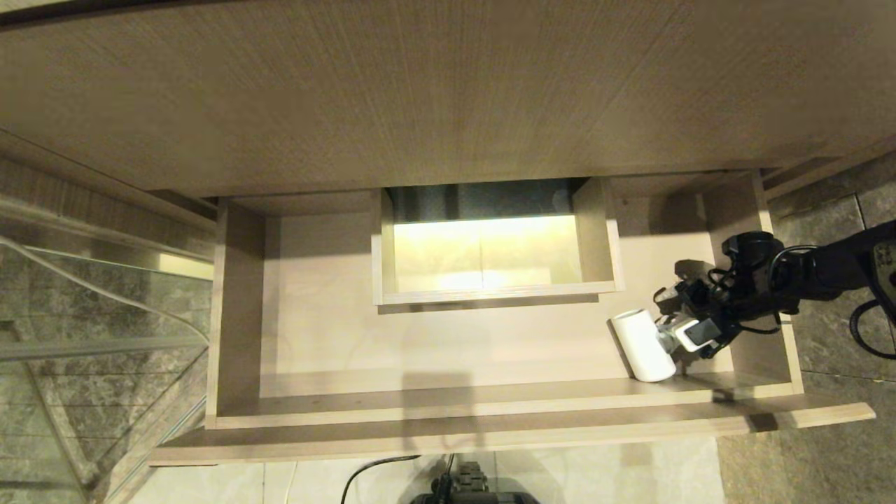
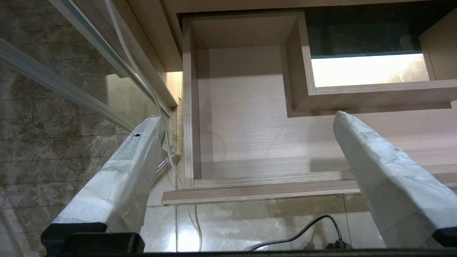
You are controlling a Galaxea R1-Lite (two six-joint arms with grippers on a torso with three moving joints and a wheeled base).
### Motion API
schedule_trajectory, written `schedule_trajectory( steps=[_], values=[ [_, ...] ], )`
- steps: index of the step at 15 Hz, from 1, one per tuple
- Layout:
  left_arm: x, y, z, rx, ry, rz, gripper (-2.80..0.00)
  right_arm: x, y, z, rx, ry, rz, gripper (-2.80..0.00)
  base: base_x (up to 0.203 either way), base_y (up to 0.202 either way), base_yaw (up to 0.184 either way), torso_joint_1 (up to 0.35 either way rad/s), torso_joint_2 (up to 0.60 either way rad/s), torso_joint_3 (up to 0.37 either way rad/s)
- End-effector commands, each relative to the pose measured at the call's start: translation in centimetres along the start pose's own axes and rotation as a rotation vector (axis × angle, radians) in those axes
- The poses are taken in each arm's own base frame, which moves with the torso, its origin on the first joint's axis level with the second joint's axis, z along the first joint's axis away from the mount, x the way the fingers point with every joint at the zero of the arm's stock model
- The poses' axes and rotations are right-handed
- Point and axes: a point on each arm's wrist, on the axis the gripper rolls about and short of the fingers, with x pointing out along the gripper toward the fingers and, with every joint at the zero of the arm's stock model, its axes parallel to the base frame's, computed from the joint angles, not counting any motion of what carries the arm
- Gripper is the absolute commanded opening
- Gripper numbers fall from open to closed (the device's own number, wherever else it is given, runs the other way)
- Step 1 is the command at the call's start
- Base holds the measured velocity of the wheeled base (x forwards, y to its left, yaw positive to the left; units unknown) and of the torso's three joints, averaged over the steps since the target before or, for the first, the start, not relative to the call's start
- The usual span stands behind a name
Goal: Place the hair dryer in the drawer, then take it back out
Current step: Take the hairdryer out
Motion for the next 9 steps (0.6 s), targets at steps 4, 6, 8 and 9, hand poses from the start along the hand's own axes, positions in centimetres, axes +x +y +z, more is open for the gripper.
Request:
schedule_trajectory(
  steps=[4, 6, 8, 9],
  values=[
    [0.11, 0.01, -1.15, 0.0, 0.038, 0.0, 0.0, 1.12, 0.42, -0.13, -0.013, 0.017, 0.02, 0.0, 0.0, 0.0, 0.0, 0.0, 0.0, 0.0],
    [0.11, 0.01, -1.15, 0.0, 0.038, 0.0, 0.0, 1.36, 0.55, -0.13, -0.011, 0.02, 0.027, 0.0, 0.0, 0.0, 0.0, 0.0, 0.0, 0.0],
    [0.11, 0.01, -1.15, -0.002, 0.038, 0.0, 0.0, 1.38, 0.53, -0.07, -0.011, 0.023, 0.034, 0.0, 0.0, 0.0, 0.0, 0.0, 0.0, 0.0],
    [0.11, 0.01, -1.15, 0.0, 0.038, 0.0, 0.0, 1.35, 0.58, -0.04, -0.009, 0.029, 0.043, 0.0, 0.0, 0.0, 0.0, 0.0, 0.0, 0.0]
  ],
)
